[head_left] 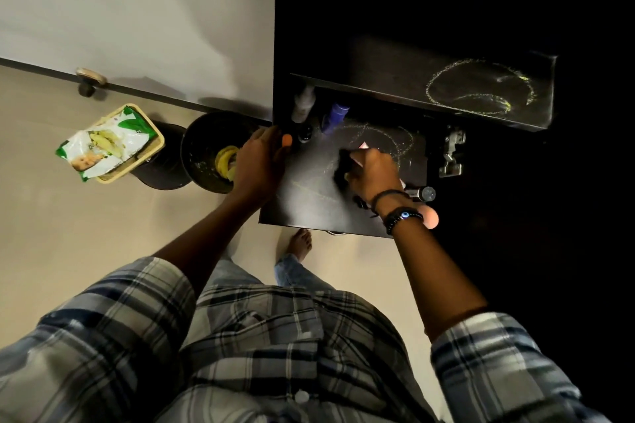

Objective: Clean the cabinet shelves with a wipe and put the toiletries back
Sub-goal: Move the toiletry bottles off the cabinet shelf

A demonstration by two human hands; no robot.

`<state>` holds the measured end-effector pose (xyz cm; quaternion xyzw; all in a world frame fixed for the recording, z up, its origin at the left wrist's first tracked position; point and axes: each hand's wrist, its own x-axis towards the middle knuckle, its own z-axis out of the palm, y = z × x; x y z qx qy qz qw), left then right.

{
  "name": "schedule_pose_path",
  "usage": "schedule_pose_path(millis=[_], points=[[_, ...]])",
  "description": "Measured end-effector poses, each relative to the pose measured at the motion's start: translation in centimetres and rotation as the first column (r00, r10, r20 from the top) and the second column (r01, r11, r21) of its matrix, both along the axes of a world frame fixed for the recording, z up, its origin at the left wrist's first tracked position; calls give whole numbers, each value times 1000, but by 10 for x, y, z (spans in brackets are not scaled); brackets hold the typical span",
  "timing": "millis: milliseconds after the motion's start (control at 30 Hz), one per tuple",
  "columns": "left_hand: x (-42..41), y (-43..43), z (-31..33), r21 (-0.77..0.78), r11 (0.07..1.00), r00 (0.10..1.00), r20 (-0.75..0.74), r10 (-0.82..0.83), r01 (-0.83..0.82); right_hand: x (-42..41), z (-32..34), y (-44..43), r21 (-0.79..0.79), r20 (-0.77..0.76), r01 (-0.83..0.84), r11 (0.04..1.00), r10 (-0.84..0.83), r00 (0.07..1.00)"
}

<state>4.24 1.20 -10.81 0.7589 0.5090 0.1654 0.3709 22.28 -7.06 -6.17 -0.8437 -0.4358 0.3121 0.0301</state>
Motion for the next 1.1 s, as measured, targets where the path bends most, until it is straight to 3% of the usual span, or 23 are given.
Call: schedule_pose_path(millis=[67,200,400,733,1100], points=[[-4,-8,0,7,999,999,-18,41,-41,10,5,-22,-81,35,17,997,-14,999],[-9,-30,-3,-22,999,993,-112,39,-42,20,3,-58,-100,98,13,995,-3,995],[1,-58,-3,-108,987,976,-170,-138,121,19,-19,-82,-138,181,40,990,-15,983],[33,-74,2,-179,926,932,-94,-351,331,20,-28,-87,-84,181,1,996,14,983],[96,-96,-9,-103,853,854,-52,-518,511,24,-30,-96,67,204,38,997,-51,978]])
